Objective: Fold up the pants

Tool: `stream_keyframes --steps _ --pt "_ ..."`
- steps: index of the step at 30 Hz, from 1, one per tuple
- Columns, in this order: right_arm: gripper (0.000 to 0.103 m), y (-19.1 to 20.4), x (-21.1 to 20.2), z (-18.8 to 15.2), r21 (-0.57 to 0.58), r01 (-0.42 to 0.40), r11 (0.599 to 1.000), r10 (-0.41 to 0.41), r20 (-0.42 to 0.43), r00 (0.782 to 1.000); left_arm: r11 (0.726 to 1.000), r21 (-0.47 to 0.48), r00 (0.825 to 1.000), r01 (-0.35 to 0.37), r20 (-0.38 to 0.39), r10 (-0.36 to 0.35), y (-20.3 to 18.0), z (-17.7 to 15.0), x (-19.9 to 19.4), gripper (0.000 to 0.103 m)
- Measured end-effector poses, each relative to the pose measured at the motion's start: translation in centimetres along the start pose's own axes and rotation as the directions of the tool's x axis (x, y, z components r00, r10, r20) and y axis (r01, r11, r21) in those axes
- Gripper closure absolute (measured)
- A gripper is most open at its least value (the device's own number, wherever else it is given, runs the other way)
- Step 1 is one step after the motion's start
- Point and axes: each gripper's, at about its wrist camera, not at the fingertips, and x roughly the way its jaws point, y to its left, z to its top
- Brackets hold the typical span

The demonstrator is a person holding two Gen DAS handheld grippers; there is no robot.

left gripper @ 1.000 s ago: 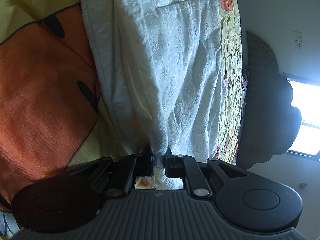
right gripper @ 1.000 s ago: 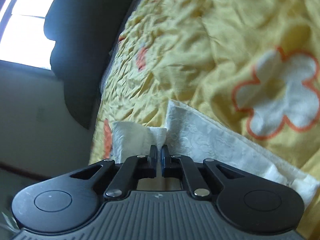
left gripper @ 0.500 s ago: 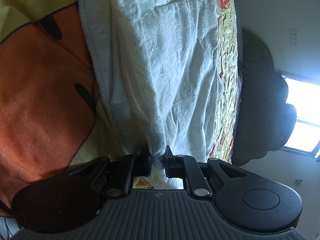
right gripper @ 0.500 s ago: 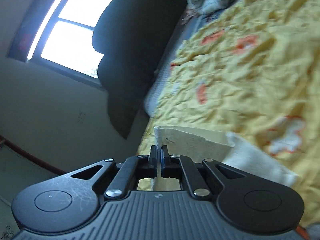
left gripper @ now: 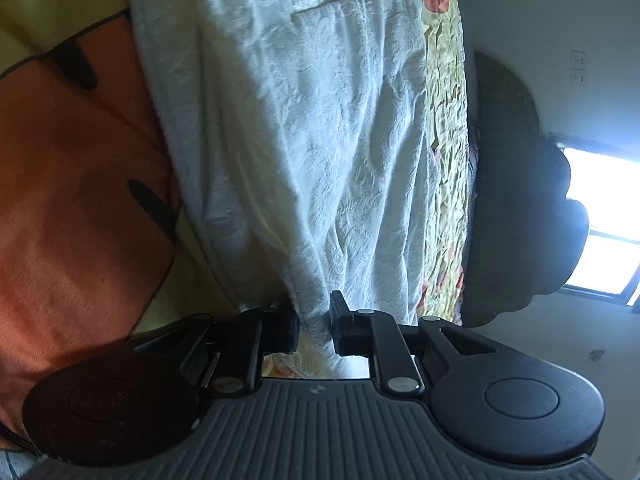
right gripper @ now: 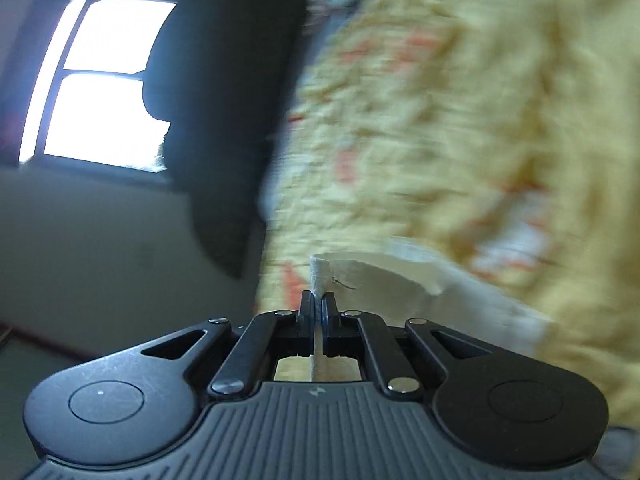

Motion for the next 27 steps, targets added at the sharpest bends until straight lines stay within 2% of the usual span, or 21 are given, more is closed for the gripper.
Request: stream_keyframes --steps 2,3,5,7,8,9,12,15,17,19,22,24,26,27 --pt "0.1 1.4 -1.0 -0.4 -0.05 -0.057 0.997 0.057 0.008 0.998 1.0 -0.004 1.0 0.004 0.005 -0.004 0.4 -0.3 -0.3 0.077" --pt "0.1 0.7 -1.6 -0.7 -0.058 -0.045 0.997 0.046 0.013 0.999 1.0 -0.005 1.0 0.006 0.007 -0.006 0.5 -0.4 -0.4 0.077" --pt "0.1 -4.3 -2.7 -0.9 0.037 0.068 0.997 -0.069 0.012 0.998 1.0 -0.009 1.0 0.013 0.007 -0.013 0.8 -0.5 -0.6 0.077" --pt "0.099 -10.2 -3.0 -0.9 0.138 0.228 0.964 -0.225 -0.035 0.974 1.0 -0.009 1.0 0.019 0.003 -0.019 0.9 -0.4 -0.7 0.077" --pt "0.099 -12.1 -3.1 -1.2 0.163 0.257 0.953 -0.252 -0.049 0.966 1.0 -0.005 1.0 0.016 -0.002 -0.016 0.9 -0.3 -0.6 0.077" --pt "0.1 -13.0 -3.6 -1.6 0.196 0.205 0.959 -0.203 -0.032 0.979 1.0 -0.002 1.0 0.011 -0.007 -0.011 0.9 -0.1 -0.6 0.077" --pt "0.1 -10.9 -3.6 -1.7 0.114 0.213 0.97 -0.213 -0.017 0.977 1.0 0.011 1.0 -0.013 -0.012 0.013 0.5 0.1 -0.8 0.077" --pt "0.099 -9.7 -3.3 -0.7 0.102 0.184 0.978 -0.183 -0.024 0.983 0.999 0.032 1.0 -0.026 -0.006 0.026 -0.2 0.0 -0.6 0.077" --pt "0.096 -10.0 -3.0 -0.5 0.103 0.221 0.97 -0.219 -0.027 0.975 0.998 0.048 1.0 -0.029 0.004 0.029 -0.5 -0.2 -0.8 0.077" --pt "0.091 -10.9 -2.7 -0.6 0.13 0.243 0.961 -0.238 -0.053 0.97 0.996 0.076 0.999 -0.037 0.024 0.035 -0.8 -0.5 -1.1 0.077" --pt "0.078 -11.3 -2.9 -1.9 0.147 0.205 0.968 -0.193 -0.089 0.977 0.987 0.144 0.996 -0.074 0.06 0.066 -2.0 -1.1 -1.2 0.078" --pt "0.055 -10.7 -2.5 -2.9 0.112 0.181 0.977 -0.171 -0.095 0.981 0.98 0.182 0.994 -0.085 0.075 0.073 -2.9 -1.4 -1.4 0.079" --pt "0.047 -9.9 -1.9 -3.7 0.078 0.173 0.982 -0.166 -0.086 0.982 0.976 0.201 0.994 -0.089 0.086 0.073 -3.4 -1.6 -1.5 0.079" --pt "0.048 -9.6 -1.5 -3.9 0.062 0.187 0.98 -0.181 -0.085 0.98 0.974 0.207 0.993 -0.091 0.089 0.074 -3.5 -1.6 -1.5 0.079"
